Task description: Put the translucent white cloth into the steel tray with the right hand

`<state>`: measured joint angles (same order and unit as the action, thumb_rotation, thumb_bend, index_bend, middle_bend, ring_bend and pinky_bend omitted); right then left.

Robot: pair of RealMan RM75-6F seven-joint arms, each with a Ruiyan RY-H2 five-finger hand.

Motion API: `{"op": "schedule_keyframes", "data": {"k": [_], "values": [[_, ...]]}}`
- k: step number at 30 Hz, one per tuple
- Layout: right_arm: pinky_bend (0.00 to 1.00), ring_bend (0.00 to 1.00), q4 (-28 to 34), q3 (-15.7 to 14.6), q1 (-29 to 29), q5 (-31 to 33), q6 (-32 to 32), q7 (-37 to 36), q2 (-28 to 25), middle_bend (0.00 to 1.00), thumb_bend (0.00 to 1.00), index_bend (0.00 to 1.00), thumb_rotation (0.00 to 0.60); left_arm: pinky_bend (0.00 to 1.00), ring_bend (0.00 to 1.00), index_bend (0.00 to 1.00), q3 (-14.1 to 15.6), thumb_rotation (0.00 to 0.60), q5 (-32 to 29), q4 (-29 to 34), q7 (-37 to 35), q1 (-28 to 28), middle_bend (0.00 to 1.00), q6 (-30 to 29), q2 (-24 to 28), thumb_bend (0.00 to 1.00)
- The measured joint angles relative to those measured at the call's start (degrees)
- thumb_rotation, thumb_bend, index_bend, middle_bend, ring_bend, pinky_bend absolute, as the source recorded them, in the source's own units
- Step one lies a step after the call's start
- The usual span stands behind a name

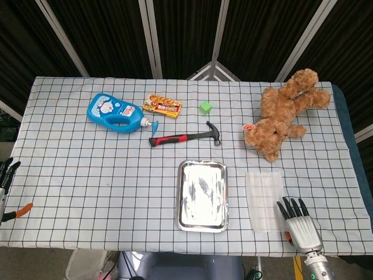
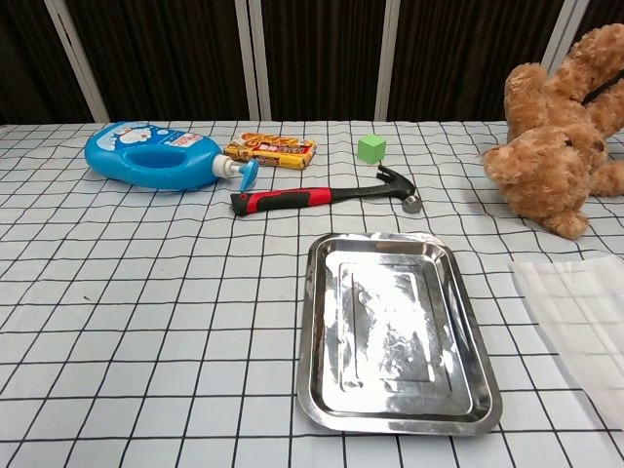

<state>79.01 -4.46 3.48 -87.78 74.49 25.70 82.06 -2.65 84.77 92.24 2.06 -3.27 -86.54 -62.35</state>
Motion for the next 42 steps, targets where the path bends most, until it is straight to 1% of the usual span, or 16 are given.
{"op": "schedule_keyframes", "data": {"k": [4,12,15,16,19,23,26,33,36,42], "values": [[0.00,0.00,-0.42,-0.10,0.12,-0.33,0.16,-0.68,0.26,0.00,0.46,0.00,0.600,0.00,0.00,0.00,-0.02,0.600,-0.07,0.03,0.06,-0.01,0.00,0.02,-0.02,0.00],[0.00,0.00,-1.44,-0.08,0.38,-0.45,0.10,-1.00,0.84,0.00,0.47,0.01,0.600,0.00,0.00,0.00,-0.03,0.600,-0.14,0.06,0.11,-0.01,0.00,0.07,-0.03,0.00],[0.00,0.00,-2.29,-0.02,0.63,-0.73,0.07,-1.49,1.30,0.00,0.49,0.12,0.600,0.00,0.00,0.00,-0.05,0.600,-0.17,0.11,0.03,0.00,0.00,0.06,0.01,0.00],[0.00,0.00,-2.56,-0.02,0.70,-0.89,0.11,-1.81,1.45,0.01,0.50,0.17,0.600,0.00,0.00,0.00,-0.05,0.600,-0.17,0.11,0.01,0.01,0.00,0.04,0.02,0.00],[0.00,0.00,-3.39,-0.08,0.95,-1.71,0.42,-3.19,1.92,0.04,0.51,0.30,0.600,0.00,0.00,0.00,-0.04,0.600,-0.19,0.12,-0.06,0.00,0.00,0.11,0.02,0.00],[0.00,0.00,-4.65,-0.28,1.31,-3.61,1.54,-5.53,2.72,0.09,0.52,0.39,0.600,0.00,0.00,0.00,-0.07,0.600,-0.22,0.10,-0.11,-0.06,0.00,0.19,0.02,0.00],[0.00,0.01,-5.41,-0.29,1.63,-4.73,2.41,-7.66,3.54,0.11,0.52,0.43,0.600,0.00,0.00,0.00,-0.06,0.600,-0.17,0.11,-0.16,-0.05,0.00,0.14,0.03,0.00],[0.00,0.05,-6.20,0.26,2.81,-7.16,4.51,-11.12,5.27,0.19,0.56,0.63,0.600,0.00,0.00,0.00,-0.09,0.600,-0.24,0.07,-0.33,-0.09,0.00,0.26,0.07,0.00],[0.00,0.06,-5.97,0.40,3.03,-7.88,5.49,-12.42,5.38,0.21,0.57,0.66,0.600,0.00,0.00,0.00,-0.05,0.600,-0.13,0.04,-0.32,-0.13,0.00,0.30,0.07,0.00],[0.00,0.06,-4.57,0.57,3.45,-9.87,8.07,-14.47,4.55,0.22,0.57,0.66,0.600,0.00,0.00,0.00,0.02,0.600,0.02,0.03,-0.43,-0.09,0.00,0.18,0.10,0.00]]}}
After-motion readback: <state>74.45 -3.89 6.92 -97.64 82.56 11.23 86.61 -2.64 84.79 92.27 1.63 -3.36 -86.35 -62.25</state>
